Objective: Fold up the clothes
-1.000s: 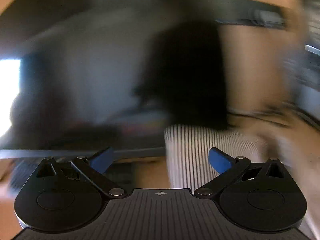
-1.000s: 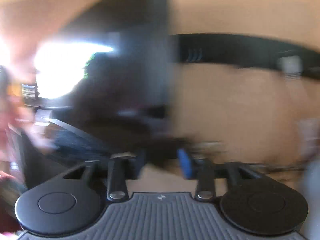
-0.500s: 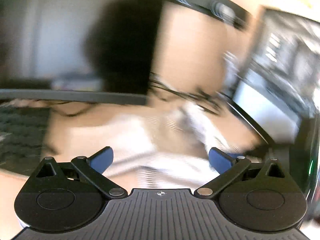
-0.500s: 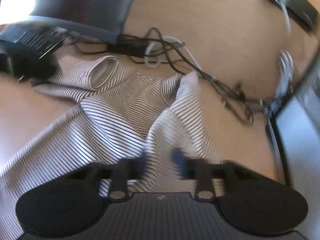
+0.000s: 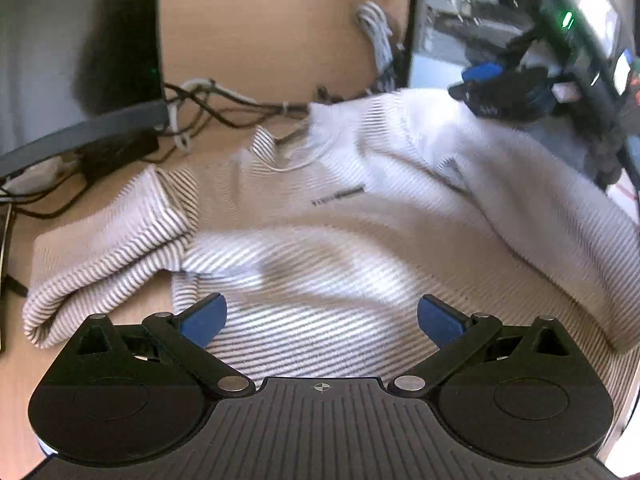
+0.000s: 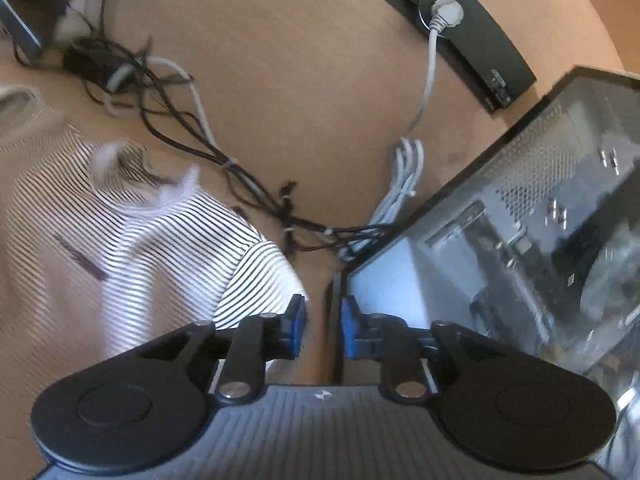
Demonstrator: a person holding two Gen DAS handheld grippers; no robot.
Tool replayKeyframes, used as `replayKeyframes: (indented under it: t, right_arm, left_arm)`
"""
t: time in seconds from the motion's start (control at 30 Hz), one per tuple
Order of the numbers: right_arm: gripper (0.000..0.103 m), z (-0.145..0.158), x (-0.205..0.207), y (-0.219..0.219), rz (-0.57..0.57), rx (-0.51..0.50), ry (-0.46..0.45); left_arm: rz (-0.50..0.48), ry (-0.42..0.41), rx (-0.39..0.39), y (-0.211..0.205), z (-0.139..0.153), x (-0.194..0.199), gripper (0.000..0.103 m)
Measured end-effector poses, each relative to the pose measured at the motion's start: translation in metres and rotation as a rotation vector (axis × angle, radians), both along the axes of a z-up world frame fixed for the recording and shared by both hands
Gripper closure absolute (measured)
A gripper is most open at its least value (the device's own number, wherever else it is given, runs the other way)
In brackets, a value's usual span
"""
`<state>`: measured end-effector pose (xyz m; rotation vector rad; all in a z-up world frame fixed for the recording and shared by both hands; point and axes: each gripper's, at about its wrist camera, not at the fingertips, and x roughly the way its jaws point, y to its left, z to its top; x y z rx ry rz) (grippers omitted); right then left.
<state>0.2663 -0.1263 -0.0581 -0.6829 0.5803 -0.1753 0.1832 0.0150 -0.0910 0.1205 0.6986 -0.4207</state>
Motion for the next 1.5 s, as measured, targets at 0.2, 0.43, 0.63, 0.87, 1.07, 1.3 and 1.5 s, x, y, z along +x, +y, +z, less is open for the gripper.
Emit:
replayKeyframes:
  t: [0.2, 0.43, 0.63, 0.87, 1.07, 1.3, 1.5]
  right_arm:
    - [0.064, 0.011, -0.056, 0.020, 0.073, 0.286, 0.024]
    - [0.064, 0.006, -0.113, 0.069, 0.181, 0.445, 0.119]
    - [0.043, -0.011, -0.177, 0.053, 0.274, 0.385, 0.358]
    - [0.036, -0.036, -0.202, 0.038, 0.056, 0.536, 0.512]
    - [0.035, -0.025, -0.213, 0.053, 0.096, 0.497, 0.393]
    - [0.035, -0.040, -0.205, 0.077, 0.208, 0.392, 0.441]
    - [0.094, 0.000, -0.166, 0.058, 0.098, 0.339, 0.261]
  left_arm:
    - [-0.071, 0.062, -0.039, 0.014, 0.008, -0.043, 0.000]
    - [0.122, -0.189, 0.063, 0.048, 0.043, -0.038, 0.000]
    - [0.230, -0.092, 0.013, 0.079, 0.041, -0.013, 0.000]
    - [0.272, 0.009, -0.149, 0.084, 0.037, -0.002, 0.000]
    - [0.226, 0.012, -0.147, 0.085, 0.040, -0.019, 0.000]
    - [0.220, 0.055, -0.187, 0.087, 0.037, -0.028, 0.000]
    - [0.158, 0.037, -0.179, 0.077, 0.041, -0.039, 0.000]
